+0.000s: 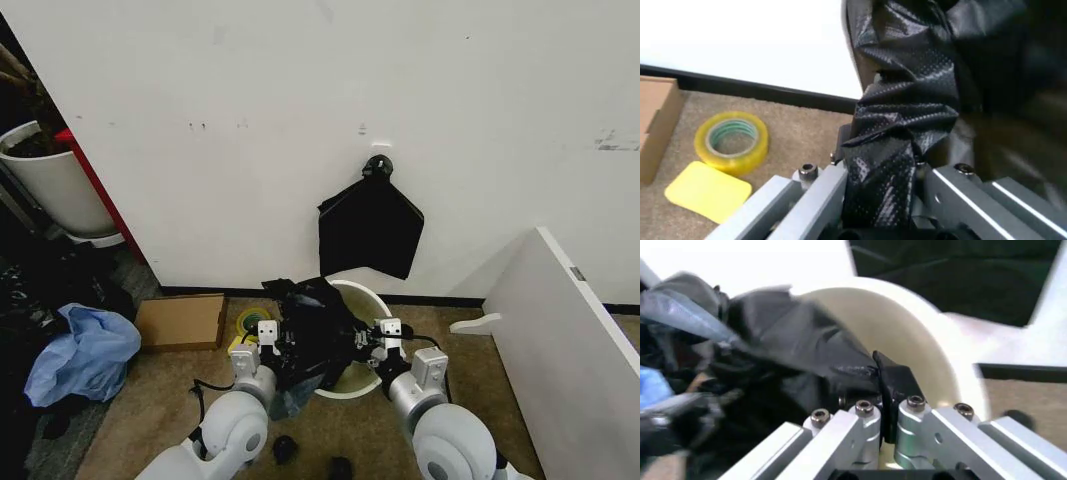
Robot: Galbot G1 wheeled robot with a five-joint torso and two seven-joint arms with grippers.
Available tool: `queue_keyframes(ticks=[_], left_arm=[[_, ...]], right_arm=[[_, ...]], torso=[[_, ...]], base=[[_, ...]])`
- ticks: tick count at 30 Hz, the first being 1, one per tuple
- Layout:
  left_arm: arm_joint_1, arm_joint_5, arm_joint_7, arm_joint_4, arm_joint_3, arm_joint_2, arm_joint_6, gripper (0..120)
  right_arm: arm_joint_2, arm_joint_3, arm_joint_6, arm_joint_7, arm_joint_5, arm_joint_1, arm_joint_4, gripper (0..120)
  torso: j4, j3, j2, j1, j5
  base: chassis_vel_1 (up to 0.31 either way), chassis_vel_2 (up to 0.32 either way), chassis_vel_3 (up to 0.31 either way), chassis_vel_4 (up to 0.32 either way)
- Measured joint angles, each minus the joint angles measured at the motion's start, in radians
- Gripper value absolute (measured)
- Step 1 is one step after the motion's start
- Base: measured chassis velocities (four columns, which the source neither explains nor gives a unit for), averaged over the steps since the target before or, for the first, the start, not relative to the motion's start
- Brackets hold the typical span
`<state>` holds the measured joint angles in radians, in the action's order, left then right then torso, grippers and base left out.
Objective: Place the garbage bag over the trash bin.
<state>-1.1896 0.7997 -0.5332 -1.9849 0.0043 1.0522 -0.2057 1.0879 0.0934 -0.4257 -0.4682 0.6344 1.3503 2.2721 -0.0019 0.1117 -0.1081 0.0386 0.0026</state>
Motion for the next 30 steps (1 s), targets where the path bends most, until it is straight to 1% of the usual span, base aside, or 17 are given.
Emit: queue_keyframes(ticks=[4,9,11,16,18,19,21,22,23,24,26,28,29,30], left_arm=[[-0.009,0.031,-0.009,0.000,-0.020,-0.005,0.007,1],[-0.015,0.035,-0.010,0.000,-0.031,-0.004,0.008,1],[-0.027,0.044,-0.011,-0.005,-0.050,-0.011,0.008,1],[-0.043,0.045,-0.012,-0.016,-0.056,-0.020,0.004,1],[-0.046,0.045,-0.013,-0.020,-0.059,-0.022,0.001,1],[-0.046,0.045,-0.013,-0.021,-0.059,-0.023,0.000,1],[-0.047,0.047,-0.015,-0.025,-0.060,-0.026,0.001,1],[-0.047,0.047,-0.015,-0.025,-0.060,-0.026,0.001,1],[-0.047,0.054,-0.017,-0.027,-0.062,-0.026,0.005,1],[-0.047,0.060,-0.019,-0.028,-0.063,-0.027,0.006,1],[-0.047,0.066,-0.021,-0.031,-0.066,-0.029,0.007,1],[-0.051,0.068,-0.024,-0.039,-0.071,-0.036,0.006,1],[-0.057,0.066,-0.024,-0.045,-0.075,-0.038,0.004,1],[-0.057,0.066,-0.024,-0.045,-0.075,-0.038,0.004,1]], right_arm=[[-0.033,0.040,-0.003,-0.014,0.000,0.020,0.011,0],[-0.045,0.059,-0.006,-0.016,-0.003,0.028,0.014,0],[-0.055,0.068,-0.004,-0.012,-0.012,0.032,0.010,0],[-0.058,0.055,0.051,0.025,-0.078,0.046,-0.001,1],[-0.066,0.051,0.089,0.068,-0.143,0.060,0.000,8],[-0.070,0.049,0.105,0.087,-0.171,0.066,0.001,10],[-0.090,0.049,0.153,0.183,-0.268,0.091,0.007,22],[-0.090,0.049,0.153,0.183,-0.268,0.091,0.007,22],[-0.099,0.050,0.169,0.218,-0.307,0.101,0.008,25],[-0.108,0.053,0.189,0.243,-0.342,0.110,0.007,30],[-0.118,0.057,0.215,0.267,-0.378,0.118,0.005,34],[-0.138,0.065,0.269,0.312,-0.457,0.135,0.004,47],[-0.147,0.064,0.287,0.332,-0.498,0.136,0.004,50],[-0.147,0.064,0.287,0.332,-0.498,0.136,0.004,50]], torso=[[0.0000,0.000,0.000,0.000,0.0000],[0.0000,0.000,0.000,0.000,0.0000],[0.0000,0.000,0.000,0.000,0.0000],[0.0001,0.000,0.000,0.000,0.0000],[0.0000,0.000,0.000,0.000,0.0000],[0.0000,0.000,0.000,0.000,-0.0001],[-0.0001,0.000,0.000,0.000,0.0000],[-0.0001,0.000,0.000,0.000,0.0000],[0.0000,0.000,0.000,0.000,-0.0001],[0.0000,0.000,0.000,0.000,0.0000],[0.0000,0.000,0.000,0.000,0.0000],[-0.0001,0.000,0.000,0.000,0.0000],[-0.0002,0.000,0.000,0.000,0.0000],[-0.0002,0.000,0.000,0.000,0.0000]], base=[[0.000,0.000,0.000,0.000],[0.000,0.000,0.000,0.000],[0.000,0.000,0.000,0.000],[0.000,0.000,0.000,0.000],[0.000,0.000,0.000,0.000],[0.000,0.000,0.000,0.000],[0.000,0.000,0.000,0.000],[0.000,0.000,0.000,0.000],[0.000,0.000,0.000,0.000],[0.000,0.000,0.000,0.000],[0.000,0.000,0.000,0.000],[0.000,0.000,0.000,0.000],[0.000,0.000,0.000,0.000],[0.000,0.000,0.000,0.000]])
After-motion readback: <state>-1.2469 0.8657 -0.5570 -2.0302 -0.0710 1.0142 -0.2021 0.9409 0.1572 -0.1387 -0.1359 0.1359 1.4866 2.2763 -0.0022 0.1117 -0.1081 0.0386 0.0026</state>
